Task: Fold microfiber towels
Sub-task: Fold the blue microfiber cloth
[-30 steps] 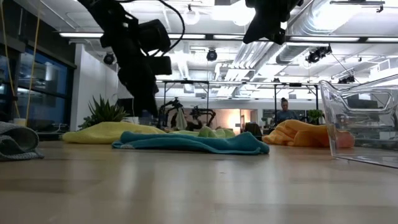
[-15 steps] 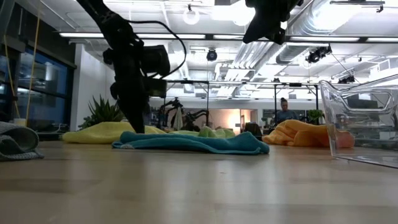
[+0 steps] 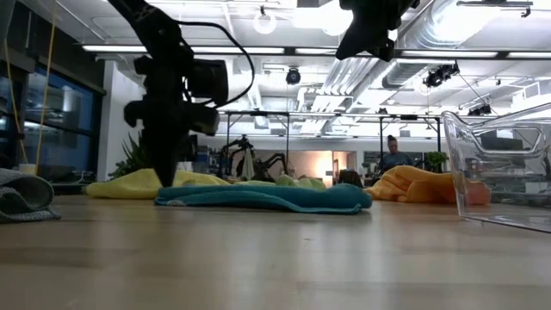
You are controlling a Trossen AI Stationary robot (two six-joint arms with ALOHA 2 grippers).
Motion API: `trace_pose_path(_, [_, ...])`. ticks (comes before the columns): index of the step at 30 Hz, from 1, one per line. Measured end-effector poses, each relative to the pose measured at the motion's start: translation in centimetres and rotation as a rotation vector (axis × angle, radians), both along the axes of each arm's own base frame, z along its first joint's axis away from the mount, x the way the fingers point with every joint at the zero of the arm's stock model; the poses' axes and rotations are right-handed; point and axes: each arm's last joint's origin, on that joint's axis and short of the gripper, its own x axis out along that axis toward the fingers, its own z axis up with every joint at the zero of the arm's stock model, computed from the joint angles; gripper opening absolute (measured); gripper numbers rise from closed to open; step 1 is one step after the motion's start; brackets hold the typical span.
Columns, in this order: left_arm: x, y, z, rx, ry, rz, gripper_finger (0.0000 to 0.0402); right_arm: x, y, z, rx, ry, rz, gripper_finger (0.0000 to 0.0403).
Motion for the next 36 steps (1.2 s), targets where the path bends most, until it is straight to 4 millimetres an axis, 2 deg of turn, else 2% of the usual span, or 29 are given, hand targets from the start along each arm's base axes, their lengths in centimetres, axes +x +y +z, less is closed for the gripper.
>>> trace_pose_path(5, [0.3, -1.4, 0.2, -0.062, -0.008, -0.052, 0.0000, 0.0, 0.0, 0.0, -0.006, 0.001, 0.006, 0.0000])
trace_pose_path(10, [-0.4, -3.7, 1.7, -0.259, -0.038, -0.162, 0.0000, 0.0, 0.0, 0.0, -0.011, 0.001, 0.011, 0.0000])
trace_pose_path(12, [-0.9, -4.4, 2.5, -0.279, -0.056, -0.224, 0.0000, 0.0, 0.0, 0.0, -0.018, 0.001, 0.012, 0.0000])
trace_pose_path(15, [-1.0, -4.3, 3.8, -0.147, -0.102, -0.230, 0.0000, 0.0, -0.1, 0.0, -0.033, -0.002, -0.002, 0.0000])
trace_pose_path(20, [0.5, -2.5, 4.6, 0.141, -0.227, -0.121, 0.0000, 0.1, -0.3, 0.1, -0.041, -0.006, -0.014, 0.0000])
trace_pose_path(23, [1.3, -1.3, 3.6, 0.159, -0.243, -0.056, 0.0000, 0.1, -0.3, 0.1, -0.040, -0.012, -0.017, 0.0000])
trace_pose_path(31, [2.7, 0.3, -1.5, 0.140, -0.097, 0.079, 0.0000, 0.3, -0.3, 0.3, -0.041, -0.036, -0.017, 0.0000])
trace_pose_path(36, [2.7, -0.1, -1.9, 0.117, -0.069, 0.095, 0.0000, 0.3, -0.3, 0.3, -0.043, -0.039, -0.016, 0.0000])
